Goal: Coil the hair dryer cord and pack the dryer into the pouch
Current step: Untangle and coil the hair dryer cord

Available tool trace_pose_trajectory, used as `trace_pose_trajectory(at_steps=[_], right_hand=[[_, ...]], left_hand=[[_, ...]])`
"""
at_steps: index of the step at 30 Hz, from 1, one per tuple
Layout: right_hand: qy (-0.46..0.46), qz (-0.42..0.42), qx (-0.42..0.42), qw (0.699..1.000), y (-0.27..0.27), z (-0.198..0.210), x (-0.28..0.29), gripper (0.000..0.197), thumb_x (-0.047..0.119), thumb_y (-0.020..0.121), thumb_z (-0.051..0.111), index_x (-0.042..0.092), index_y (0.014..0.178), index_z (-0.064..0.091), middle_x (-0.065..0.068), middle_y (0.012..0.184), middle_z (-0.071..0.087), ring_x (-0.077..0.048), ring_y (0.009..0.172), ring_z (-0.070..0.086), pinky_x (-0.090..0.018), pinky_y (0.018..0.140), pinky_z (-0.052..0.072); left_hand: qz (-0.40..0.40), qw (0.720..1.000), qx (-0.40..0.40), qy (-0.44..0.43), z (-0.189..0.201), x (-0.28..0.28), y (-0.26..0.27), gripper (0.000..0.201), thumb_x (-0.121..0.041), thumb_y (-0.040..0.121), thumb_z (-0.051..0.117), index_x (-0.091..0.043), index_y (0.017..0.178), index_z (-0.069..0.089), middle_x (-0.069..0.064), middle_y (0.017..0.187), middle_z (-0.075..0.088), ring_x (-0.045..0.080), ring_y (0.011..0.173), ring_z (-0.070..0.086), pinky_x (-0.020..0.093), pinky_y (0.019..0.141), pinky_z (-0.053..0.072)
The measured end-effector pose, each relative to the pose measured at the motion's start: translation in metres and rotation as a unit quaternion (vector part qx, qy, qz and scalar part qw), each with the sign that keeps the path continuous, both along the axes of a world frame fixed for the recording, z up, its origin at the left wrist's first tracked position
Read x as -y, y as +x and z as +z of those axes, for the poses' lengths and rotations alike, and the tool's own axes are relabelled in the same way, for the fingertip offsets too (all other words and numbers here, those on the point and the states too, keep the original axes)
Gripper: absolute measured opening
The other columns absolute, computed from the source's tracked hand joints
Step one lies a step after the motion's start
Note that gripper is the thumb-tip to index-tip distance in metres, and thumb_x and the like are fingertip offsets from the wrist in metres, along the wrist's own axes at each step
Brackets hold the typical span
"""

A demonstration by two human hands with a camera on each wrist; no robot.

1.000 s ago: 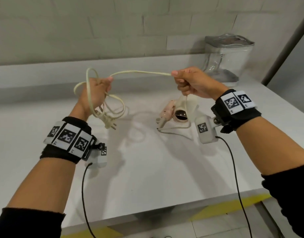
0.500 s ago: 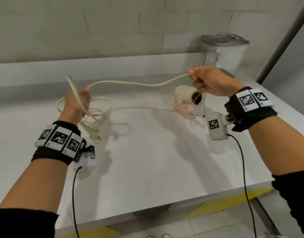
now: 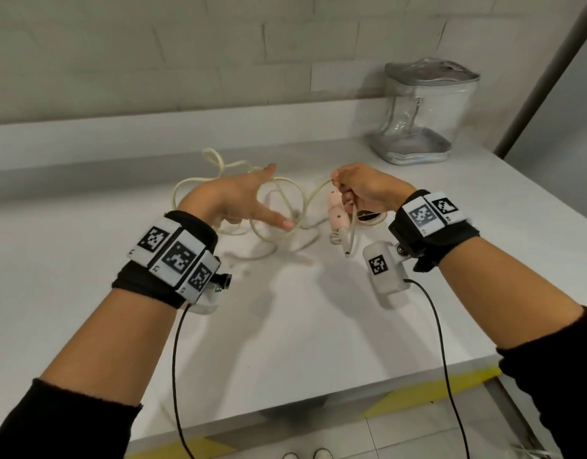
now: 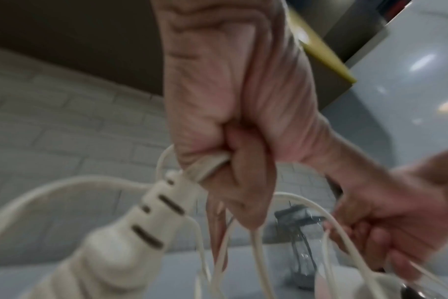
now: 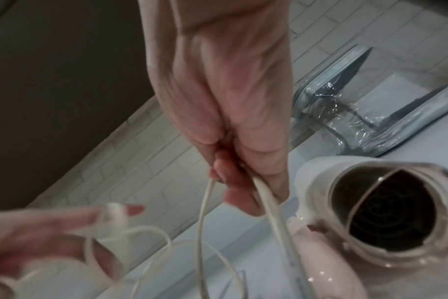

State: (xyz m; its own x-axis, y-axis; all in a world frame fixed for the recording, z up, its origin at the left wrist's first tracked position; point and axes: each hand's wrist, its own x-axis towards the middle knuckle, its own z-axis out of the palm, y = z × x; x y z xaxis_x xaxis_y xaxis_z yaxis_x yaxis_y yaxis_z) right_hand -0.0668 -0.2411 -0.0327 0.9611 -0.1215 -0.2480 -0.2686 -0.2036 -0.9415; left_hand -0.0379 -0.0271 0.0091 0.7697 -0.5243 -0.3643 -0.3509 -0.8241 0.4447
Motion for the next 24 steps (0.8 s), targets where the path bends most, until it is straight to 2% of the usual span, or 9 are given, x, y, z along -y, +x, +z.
trace_pose_trajectory(at_steps=[1,3,6,8,10,14,18,21,24], right_hand=[[0.005,-0.013,-0.01,1.0,0.001,-0.001,0.001,0.036,0.013,0.097,0.033,0.014,0.062,0.04,0.001,0.052,0.03,-0.01,0.044,0.03,-0.025,0.051,0.035],[-0.021,-0.033,-0.036,0.999,0.004,-0.001,0.0,0.034,0.013,0.097,0.033,0.011,0.065,0.045,-0.002,0.057,0.034,-0.014,0.049,0.039,-0.028,0.056,0.04],[-0.255,0.004,-0.07,0.964,0.01,0.007,-0.005,0.023,0.01,0.095,0.037,-0.002,0.098,0.056,-0.013,0.087,0.055,-0.027,0.079,0.057,-0.035,0.071,0.046],[-0.418,0.018,-0.009,0.908,0.015,0.021,-0.008,0.036,0.006,0.089,0.041,0.005,0.125,0.047,-0.018,0.124,0.046,-0.034,0.115,0.046,-0.04,0.097,0.04],[-0.35,0.026,0.13,0.927,0.008,0.043,-0.023,0.05,0.006,0.083,0.047,0.016,0.132,0.041,-0.01,0.131,0.034,-0.028,0.123,0.037,-0.036,0.105,0.033],[-0.02,0.19,0.208,0.959,-0.021,0.075,-0.069,0.055,0.023,0.074,0.055,0.019,0.128,0.043,-0.002,0.124,0.043,-0.005,0.11,0.048,-0.022,0.097,0.038],[-0.116,0.286,0.178,0.935,-0.03,0.077,-0.079,0.064,0.008,0.084,0.06,0.03,0.136,0.032,-0.002,0.111,0.051,-0.004,0.094,0.059,-0.031,0.079,0.057],[-0.064,0.238,0.15,0.957,-0.025,0.081,-0.061,0.045,-0.006,0.093,0.036,0.023,0.125,0.05,-0.003,0.089,0.06,-0.003,0.059,0.062,-0.014,0.042,0.045],[0.168,0.079,0.144,0.972,-0.008,0.083,-0.032,0.041,-0.016,0.085,0.028,0.009,0.093,0.059,0.0,0.066,0.043,0.0,0.035,0.035,-0.008,0.03,0.025]], left_hand=[[-0.024,0.998,0.058,0.028,0.004,-0.006,-0.002,0.107,-0.032,0.07,0.078,-0.031,0.149,0.006,0.013,0.149,0.034,0.033,0.115,0.054,0.029,0.072,0.048],[-0.036,0.981,0.179,0.057,0.013,-0.015,-0.005,0.101,-0.014,0.072,0.077,-0.029,0.148,0.012,0.017,0.146,0.033,0.037,0.127,0.042,0.039,0.096,0.041],[0.008,0.938,0.341,0.065,0.026,-0.02,-0.013,0.073,0.001,0.08,0.064,-0.011,0.14,0.023,0.026,0.123,0.041,0.047,0.104,0.052,0.046,0.077,0.043],[0.026,0.929,0.366,0.046,0.035,-0.022,-0.013,0.061,-0.003,0.078,0.068,-0.003,0.128,0.033,0.027,0.111,0.048,0.046,0.101,0.052,0.046,0.072,0.043],[0.032,0.939,0.341,-0.005,0.04,-0.023,-0.011,0.063,-0.015,0.071,0.077,-0.004,0.121,0.041,0.023,0.104,0.055,0.042,0.102,0.053,0.045,0.076,0.046],[0.013,0.946,0.295,-0.131,0.038,-0.017,-0.019,0.054,-0.027,0.063,0.082,-0.011,0.108,0.057,-0.001,0.07,0.053,0.022,0.076,0.051,0.027,0.065,0.036],[0.005,0.94,0.286,-0.184,0.032,-0.014,-0.023,0.027,-0.02,0.066,0.079,-0.011,0.083,0.06,-0.004,0.063,0.051,0.014,0.062,0.048,0.01,0.048,0.035],[0.033,0.949,0.204,-0.237,0.024,-0.027,-0.019,0.038,-0.032,0.062,0.083,-0.011,0.078,0.055,-0.004,0.053,0.049,0.002,0.041,0.042,0.01,0.039,0.029],[0.074,0.956,0.116,-0.26,0.021,-0.044,-0.012,0.035,-0.04,0.077,0.069,-0.008,0.085,0.056,-0.005,0.048,0.036,0.004,0.032,0.029,0.016,0.036,0.022]])
